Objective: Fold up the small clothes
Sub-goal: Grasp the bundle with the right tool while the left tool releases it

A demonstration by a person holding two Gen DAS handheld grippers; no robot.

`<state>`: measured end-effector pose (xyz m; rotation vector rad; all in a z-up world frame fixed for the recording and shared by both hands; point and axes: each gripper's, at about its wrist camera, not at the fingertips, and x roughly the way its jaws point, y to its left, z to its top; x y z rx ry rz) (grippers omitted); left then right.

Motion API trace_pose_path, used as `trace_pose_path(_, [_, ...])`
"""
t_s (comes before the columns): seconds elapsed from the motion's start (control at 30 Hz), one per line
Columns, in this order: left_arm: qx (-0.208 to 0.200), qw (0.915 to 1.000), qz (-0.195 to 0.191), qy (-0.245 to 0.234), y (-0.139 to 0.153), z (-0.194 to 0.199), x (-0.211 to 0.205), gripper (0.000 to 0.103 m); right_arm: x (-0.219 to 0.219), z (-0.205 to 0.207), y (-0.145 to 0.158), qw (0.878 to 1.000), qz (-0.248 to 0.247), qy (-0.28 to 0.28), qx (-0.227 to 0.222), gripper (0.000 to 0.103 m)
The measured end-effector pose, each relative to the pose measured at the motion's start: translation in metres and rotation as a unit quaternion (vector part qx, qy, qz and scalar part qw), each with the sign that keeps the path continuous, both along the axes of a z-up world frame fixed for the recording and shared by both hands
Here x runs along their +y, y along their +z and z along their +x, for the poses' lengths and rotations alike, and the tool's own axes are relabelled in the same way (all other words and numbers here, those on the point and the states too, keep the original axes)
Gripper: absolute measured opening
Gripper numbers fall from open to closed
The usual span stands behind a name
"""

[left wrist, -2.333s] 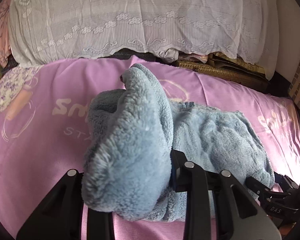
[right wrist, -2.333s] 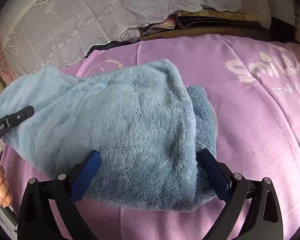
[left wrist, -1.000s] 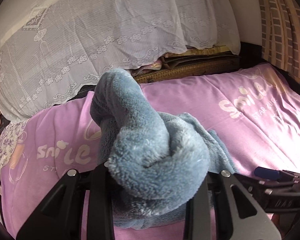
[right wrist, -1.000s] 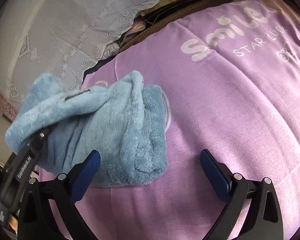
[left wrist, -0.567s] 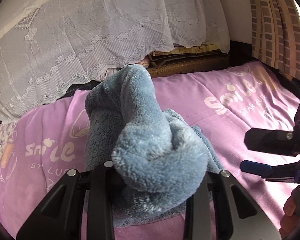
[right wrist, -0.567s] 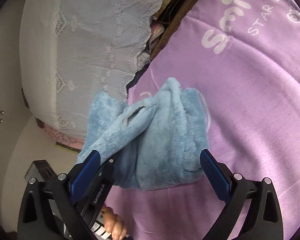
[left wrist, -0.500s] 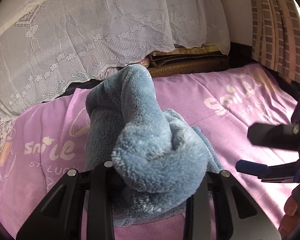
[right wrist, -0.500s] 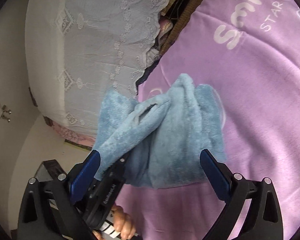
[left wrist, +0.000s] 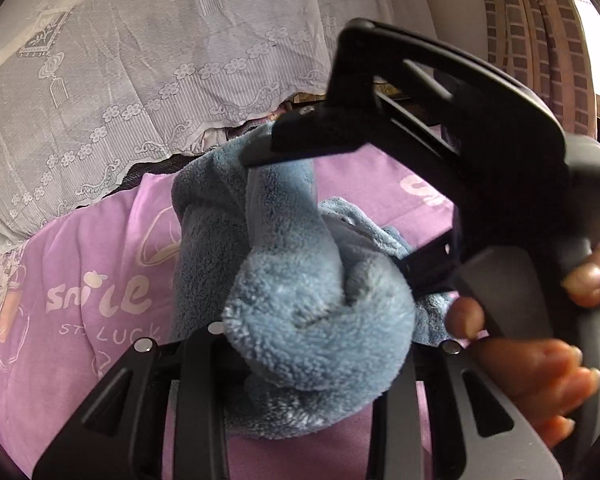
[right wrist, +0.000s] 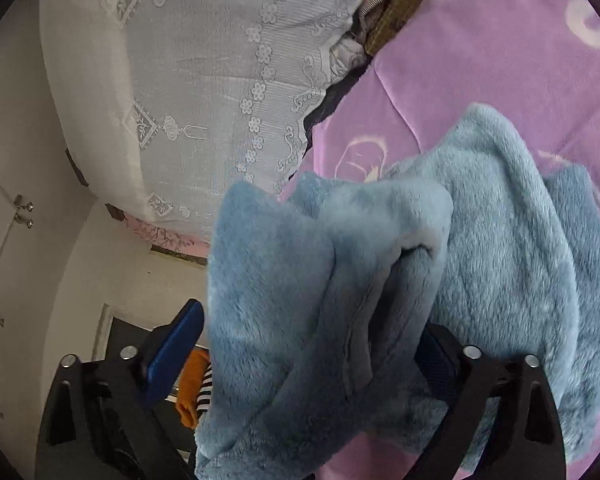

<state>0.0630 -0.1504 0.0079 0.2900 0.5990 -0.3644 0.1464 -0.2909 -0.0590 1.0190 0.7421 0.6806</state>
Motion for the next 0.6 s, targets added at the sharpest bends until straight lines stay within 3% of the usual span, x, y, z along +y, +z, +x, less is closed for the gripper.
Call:
trace_pose_path(0.03, [0.001, 1.0000, -0.001, 0.000, 0.001, 0.001, -0.001, 0.029, -0.001, 0.002, 0.006, 1.000, -0.017, 0.001, -0.020, 0.066])
trace_pose_path(0.07, [0.000, 1.0000, -0.002, 0.001, 0.003, 0.003, -0.003, 0.029, -0.004, 0.003, 0.013, 0.998, -0.034, -0.001, -0.045, 0.056])
trace_pose_path(0.17, [0.007, 0.9998, -0.017, -0.004, 0.012, 0.012, -0.010, 0.029, -0.015, 0.000, 0.027, 0.993, -0.076, -0.022, -0.089, 0.042])
trace_pose_path(0.3, [0.009, 0.9994, -0.019, -0.026, 0.007, 0.015, -0.034, 0.032, -0.038, -0.002, 0.033, 0.985, -0.111, -0.056, -0.115, 0.042])
trace_pose_path(0.37, [0.009, 0.9994, 0.000, -0.032, -0.008, 0.019, -0.049, 0.038, -0.047, 0.005, 0.023, 0.986, -0.117, -0.073, -0.095, 0.042])
trace_pose_path(0.47, [0.016, 0.9994, 0.022, -0.024, -0.032, 0.024, -0.063, 0.039, -0.060, 0.016, -0.003, 0.987, -0.124, -0.088, -0.049, 0.042])
trace_pose_path(0.6, [0.008, 0.9987, 0.029, -0.041, -0.039, 0.017, -0.065, 0.050, -0.064, 0.023, -0.022, 0.990, -0.111, -0.084, -0.023, 0.042])
